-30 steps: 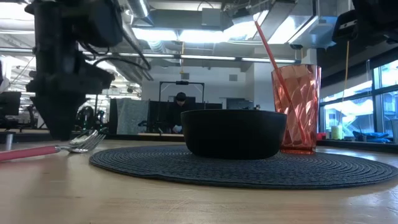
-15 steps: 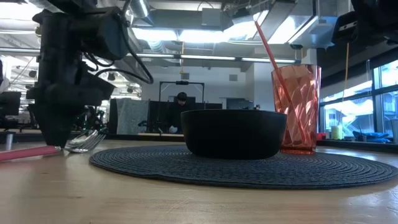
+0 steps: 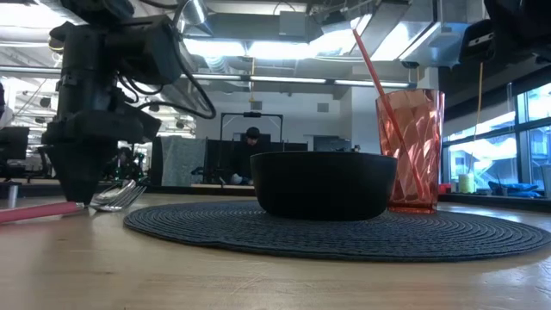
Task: Pick & Place Utensil
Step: Put the orange spoon into the black bowl on the black mat
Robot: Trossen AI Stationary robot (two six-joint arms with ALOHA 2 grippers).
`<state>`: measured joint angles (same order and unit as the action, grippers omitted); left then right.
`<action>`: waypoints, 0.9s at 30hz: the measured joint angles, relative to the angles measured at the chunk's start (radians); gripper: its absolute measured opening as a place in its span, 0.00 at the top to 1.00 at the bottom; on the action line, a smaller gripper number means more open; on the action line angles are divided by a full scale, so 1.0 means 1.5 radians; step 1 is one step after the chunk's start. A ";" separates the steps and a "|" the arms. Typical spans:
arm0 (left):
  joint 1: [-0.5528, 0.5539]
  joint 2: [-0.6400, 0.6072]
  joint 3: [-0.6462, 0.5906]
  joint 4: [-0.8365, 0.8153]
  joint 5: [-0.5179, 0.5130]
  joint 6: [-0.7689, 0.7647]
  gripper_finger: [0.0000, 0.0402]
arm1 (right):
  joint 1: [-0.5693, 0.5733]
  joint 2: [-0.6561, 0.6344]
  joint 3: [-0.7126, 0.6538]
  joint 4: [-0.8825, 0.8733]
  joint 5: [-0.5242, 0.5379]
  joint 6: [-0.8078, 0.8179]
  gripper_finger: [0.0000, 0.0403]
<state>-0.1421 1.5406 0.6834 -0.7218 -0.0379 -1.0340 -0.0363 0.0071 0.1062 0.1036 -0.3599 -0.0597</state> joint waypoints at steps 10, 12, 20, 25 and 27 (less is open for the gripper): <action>-0.001 0.000 0.003 0.010 0.002 0.026 0.98 | 0.000 0.000 0.000 0.000 0.000 0.000 0.98; -0.002 0.003 0.014 -0.007 -0.007 0.042 0.98 | 0.000 0.000 0.000 0.000 0.000 0.000 0.98; -0.021 0.012 0.151 -0.197 -0.203 0.071 0.99 | 0.000 0.000 0.000 0.000 0.000 0.001 0.98; -0.042 0.012 0.259 -0.276 -0.286 0.131 0.99 | 0.000 0.000 0.000 -0.001 0.000 0.001 0.98; -0.053 0.014 0.299 -0.287 -0.312 0.193 0.99 | 0.000 0.000 0.000 -0.001 0.000 0.000 0.98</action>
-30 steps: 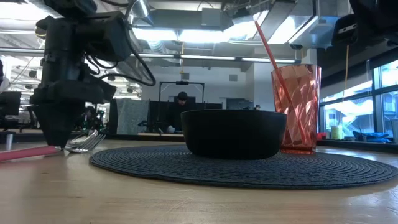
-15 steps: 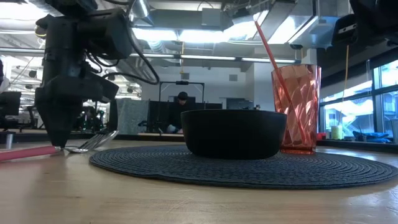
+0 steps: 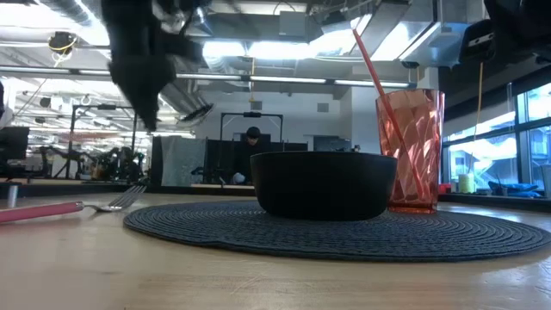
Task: Pick & Place Utensil
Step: Put the orange spoon into the black bowl on the black mat
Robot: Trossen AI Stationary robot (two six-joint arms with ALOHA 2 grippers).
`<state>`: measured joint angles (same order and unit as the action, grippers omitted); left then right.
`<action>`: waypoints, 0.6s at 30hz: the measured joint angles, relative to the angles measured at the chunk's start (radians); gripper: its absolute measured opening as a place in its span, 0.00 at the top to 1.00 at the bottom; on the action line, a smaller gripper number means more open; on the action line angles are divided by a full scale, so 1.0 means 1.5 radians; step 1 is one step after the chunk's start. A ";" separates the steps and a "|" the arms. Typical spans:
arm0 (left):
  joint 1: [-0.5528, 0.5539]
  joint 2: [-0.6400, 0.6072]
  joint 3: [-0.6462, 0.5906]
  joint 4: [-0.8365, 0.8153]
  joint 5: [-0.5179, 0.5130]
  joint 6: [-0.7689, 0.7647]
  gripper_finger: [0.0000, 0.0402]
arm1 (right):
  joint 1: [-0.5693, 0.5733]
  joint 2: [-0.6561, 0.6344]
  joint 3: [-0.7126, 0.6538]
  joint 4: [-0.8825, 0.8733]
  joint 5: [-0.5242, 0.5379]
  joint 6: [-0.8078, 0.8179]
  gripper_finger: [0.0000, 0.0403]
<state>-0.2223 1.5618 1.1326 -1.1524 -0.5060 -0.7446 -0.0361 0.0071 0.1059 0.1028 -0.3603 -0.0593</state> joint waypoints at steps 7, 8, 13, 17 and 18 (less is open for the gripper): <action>-0.012 0.069 0.162 0.011 -0.060 0.182 0.99 | 0.000 0.000 0.000 -0.002 0.000 0.000 0.98; -0.012 0.087 0.189 0.016 -0.064 0.207 0.99 | 0.000 0.000 0.000 -0.003 0.000 0.000 0.98; -0.013 0.208 0.335 -0.005 -0.094 0.367 0.99 | 0.000 0.000 0.000 -0.003 0.000 0.000 0.98; -0.018 0.303 0.443 -0.087 -0.139 0.470 0.99 | 0.000 0.000 0.000 -0.011 0.000 0.000 0.98; -0.020 0.325 0.464 -0.104 -0.145 0.492 0.99 | 0.000 0.000 0.000 -0.013 0.000 0.000 0.98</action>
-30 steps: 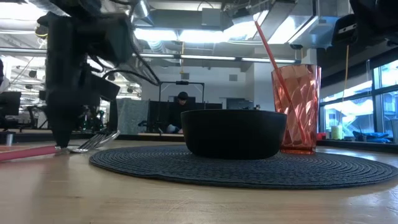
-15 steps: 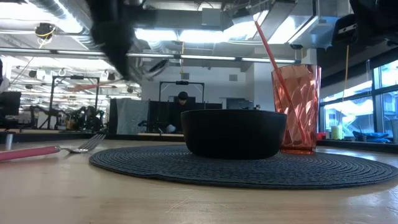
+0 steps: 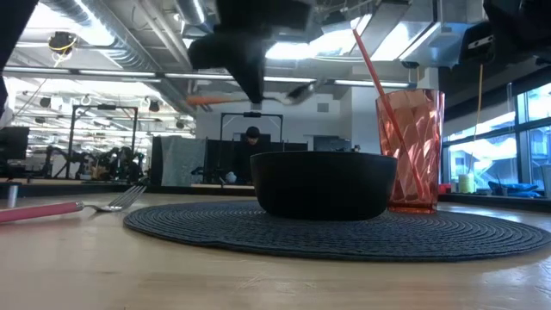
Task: Pick & Place Utensil
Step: Put the orange spoon into the black bowl on the black mat
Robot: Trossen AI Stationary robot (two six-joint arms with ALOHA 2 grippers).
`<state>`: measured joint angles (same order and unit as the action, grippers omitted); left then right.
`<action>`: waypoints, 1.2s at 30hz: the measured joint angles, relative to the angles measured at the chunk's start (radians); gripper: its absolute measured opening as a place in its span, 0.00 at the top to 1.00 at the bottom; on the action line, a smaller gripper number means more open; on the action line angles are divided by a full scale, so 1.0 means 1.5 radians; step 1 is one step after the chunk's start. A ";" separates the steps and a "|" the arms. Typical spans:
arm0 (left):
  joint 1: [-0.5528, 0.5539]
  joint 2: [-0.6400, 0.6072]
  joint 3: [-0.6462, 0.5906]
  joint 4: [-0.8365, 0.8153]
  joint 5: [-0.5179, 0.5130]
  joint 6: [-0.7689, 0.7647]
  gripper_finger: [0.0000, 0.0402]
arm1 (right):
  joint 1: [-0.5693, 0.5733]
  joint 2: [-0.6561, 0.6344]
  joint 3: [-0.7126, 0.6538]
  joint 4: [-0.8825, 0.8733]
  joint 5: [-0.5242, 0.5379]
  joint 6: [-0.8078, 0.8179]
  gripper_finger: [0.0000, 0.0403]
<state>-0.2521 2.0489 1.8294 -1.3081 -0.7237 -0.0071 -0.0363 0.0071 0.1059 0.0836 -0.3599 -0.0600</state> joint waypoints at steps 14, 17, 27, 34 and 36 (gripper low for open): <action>-0.035 0.196 0.172 -0.080 -0.076 0.239 0.99 | 0.000 0.000 0.000 -0.002 0.000 0.000 0.98; -0.038 0.211 0.174 -0.076 -0.120 0.273 0.99 | 0.000 0.000 0.000 -0.002 0.000 0.000 0.98; -0.041 0.233 0.174 -0.046 -0.136 0.376 0.99 | 0.000 0.000 0.000 -0.005 0.000 0.000 0.98; -0.044 0.239 0.174 0.016 -0.133 0.481 0.99 | 0.000 0.000 0.000 -0.005 0.000 -0.001 0.98; -0.045 0.246 0.174 0.017 -0.133 0.502 0.99 | 0.000 0.000 0.000 -0.005 0.000 -0.001 0.98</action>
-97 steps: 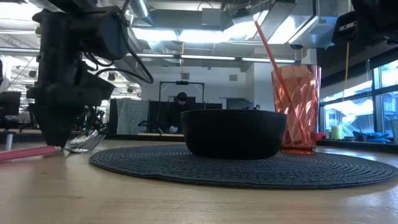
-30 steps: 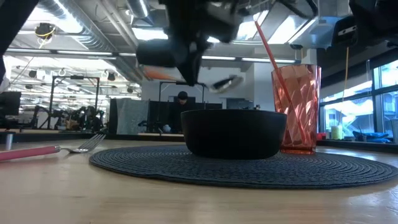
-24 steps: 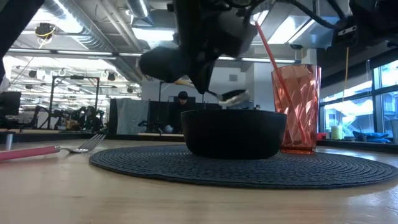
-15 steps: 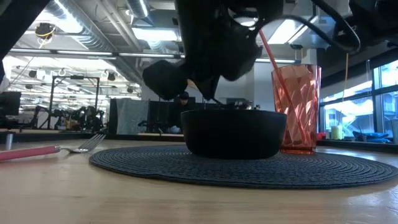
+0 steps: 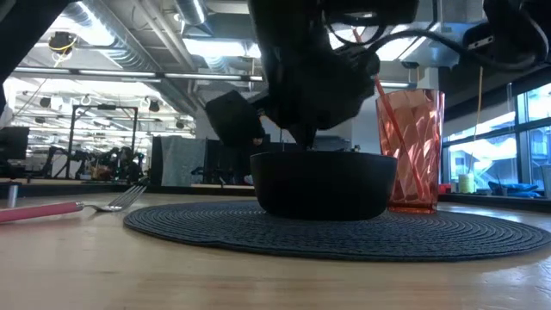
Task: Pick & Place Utensil
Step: Put the orange spoon into the black bowl on the black mat
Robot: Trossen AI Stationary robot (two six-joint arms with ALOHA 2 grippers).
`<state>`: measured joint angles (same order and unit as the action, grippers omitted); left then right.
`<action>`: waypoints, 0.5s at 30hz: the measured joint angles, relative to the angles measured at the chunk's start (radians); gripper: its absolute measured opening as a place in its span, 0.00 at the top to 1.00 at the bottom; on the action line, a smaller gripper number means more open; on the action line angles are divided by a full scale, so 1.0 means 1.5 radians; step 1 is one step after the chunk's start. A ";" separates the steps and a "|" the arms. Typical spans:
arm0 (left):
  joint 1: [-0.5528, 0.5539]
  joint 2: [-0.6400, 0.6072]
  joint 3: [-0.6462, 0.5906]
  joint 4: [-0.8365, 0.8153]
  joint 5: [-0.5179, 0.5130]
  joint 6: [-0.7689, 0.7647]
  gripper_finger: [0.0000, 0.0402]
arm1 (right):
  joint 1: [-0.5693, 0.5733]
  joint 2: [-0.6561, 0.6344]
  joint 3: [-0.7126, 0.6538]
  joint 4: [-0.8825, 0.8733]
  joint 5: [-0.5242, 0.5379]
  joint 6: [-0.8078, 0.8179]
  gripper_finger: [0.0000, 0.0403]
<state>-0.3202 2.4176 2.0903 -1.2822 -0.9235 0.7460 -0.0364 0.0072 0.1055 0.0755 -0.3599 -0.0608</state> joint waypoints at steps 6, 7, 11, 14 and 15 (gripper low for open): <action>0.001 0.016 0.000 0.000 -0.002 0.016 0.99 | 0.000 0.000 0.000 -0.005 0.000 0.000 0.98; 0.001 0.018 0.000 -0.001 -0.001 0.016 0.99 | 0.000 0.000 0.000 -0.005 0.000 0.000 0.98; 0.001 0.017 0.000 0.000 0.024 0.016 0.99 | 0.000 0.000 0.000 -0.005 0.000 0.000 0.98; 0.001 0.017 0.000 -0.002 0.062 0.018 0.99 | 0.000 0.000 0.000 -0.005 0.000 0.000 0.98; 0.002 0.017 0.000 -0.002 0.077 0.018 0.99 | 0.000 0.000 0.000 -0.005 0.000 0.000 0.98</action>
<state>-0.3179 2.4435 2.0899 -1.2851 -0.8075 0.7731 -0.0364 0.0074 0.1055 0.0685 -0.3599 -0.0612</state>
